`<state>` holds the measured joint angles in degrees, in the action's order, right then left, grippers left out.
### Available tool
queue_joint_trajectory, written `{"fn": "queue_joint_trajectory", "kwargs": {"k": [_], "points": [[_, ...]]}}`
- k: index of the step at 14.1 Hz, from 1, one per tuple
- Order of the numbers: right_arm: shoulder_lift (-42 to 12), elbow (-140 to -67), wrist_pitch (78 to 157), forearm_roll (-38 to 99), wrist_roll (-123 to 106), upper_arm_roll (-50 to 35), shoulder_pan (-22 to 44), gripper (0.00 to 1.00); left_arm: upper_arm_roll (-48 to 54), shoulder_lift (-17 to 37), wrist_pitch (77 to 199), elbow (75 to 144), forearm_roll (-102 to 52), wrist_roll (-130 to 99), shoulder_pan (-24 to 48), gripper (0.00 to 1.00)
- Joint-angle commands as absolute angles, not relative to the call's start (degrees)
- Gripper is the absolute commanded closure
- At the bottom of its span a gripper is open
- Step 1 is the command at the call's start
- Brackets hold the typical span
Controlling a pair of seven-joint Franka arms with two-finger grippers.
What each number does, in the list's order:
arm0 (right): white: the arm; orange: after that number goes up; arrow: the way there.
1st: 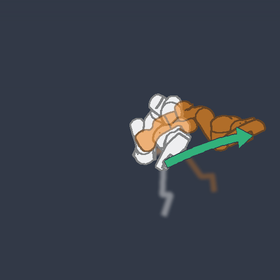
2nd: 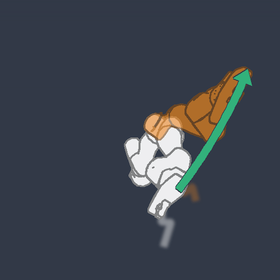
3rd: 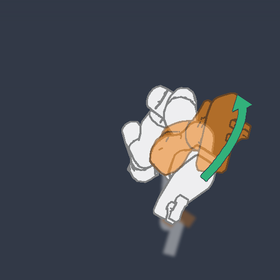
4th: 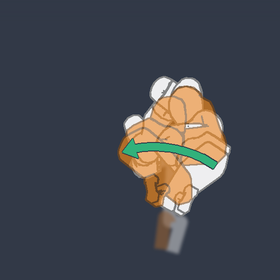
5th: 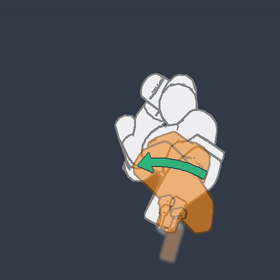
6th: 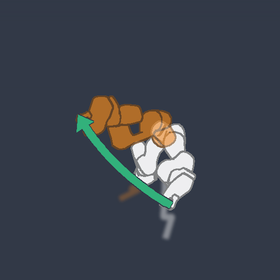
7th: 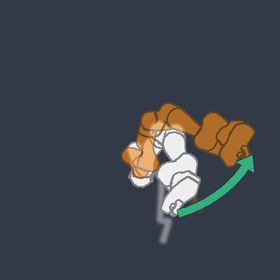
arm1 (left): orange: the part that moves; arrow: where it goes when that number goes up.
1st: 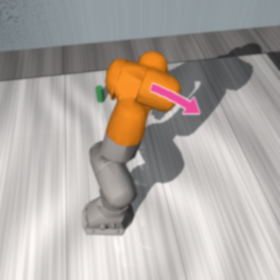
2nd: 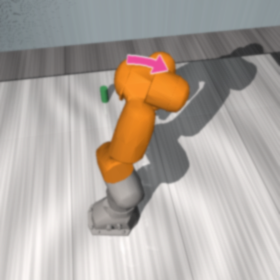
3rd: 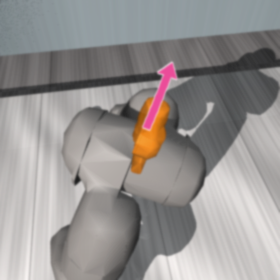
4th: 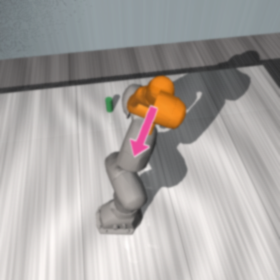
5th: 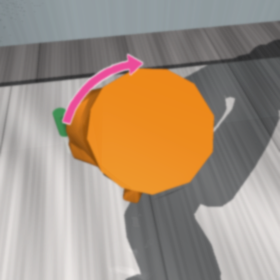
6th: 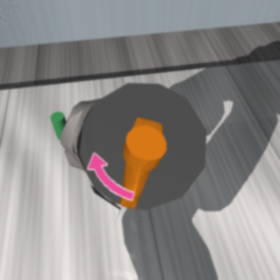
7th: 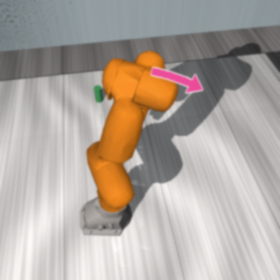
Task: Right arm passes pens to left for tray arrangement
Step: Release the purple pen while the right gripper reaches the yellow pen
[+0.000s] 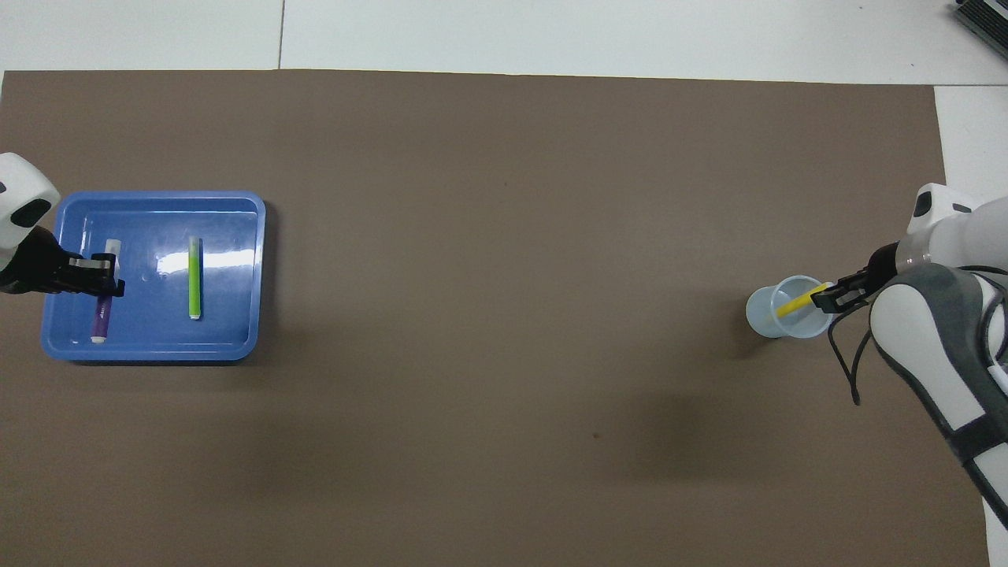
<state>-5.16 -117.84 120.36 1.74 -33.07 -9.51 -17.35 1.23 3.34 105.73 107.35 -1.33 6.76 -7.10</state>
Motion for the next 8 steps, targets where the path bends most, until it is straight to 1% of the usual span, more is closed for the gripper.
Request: {"fn": "queue_joint_trajectory", "kwargs": {"k": [1,6,7,8], "points": [[-4.8,-118.3,120.5,5.7,-29.1,-10.5,-17.8,0.48,1.9,5.5,110.6,109.0,1.1,9.2,-8.5,1.00],[-4.8,-118.3,120.7,6.2,-28.7,-10.4,-17.8,0.49,1.9,9.9,116.6,109.7,1.5,10.3,-9.8,1.00],[-4.8,-118.3,120.7,6.2,-28.7,-10.4,-17.8,0.52,1.8,10.9,117.7,109.7,1.5,10.4,-9.9,1.00],[-4.8,-118.3,120.5,6.2,-28.8,-10.5,-17.8,0.61,1.8,11.8,118.7,109.7,1.5,10.4,-10.0,1.00]]}}
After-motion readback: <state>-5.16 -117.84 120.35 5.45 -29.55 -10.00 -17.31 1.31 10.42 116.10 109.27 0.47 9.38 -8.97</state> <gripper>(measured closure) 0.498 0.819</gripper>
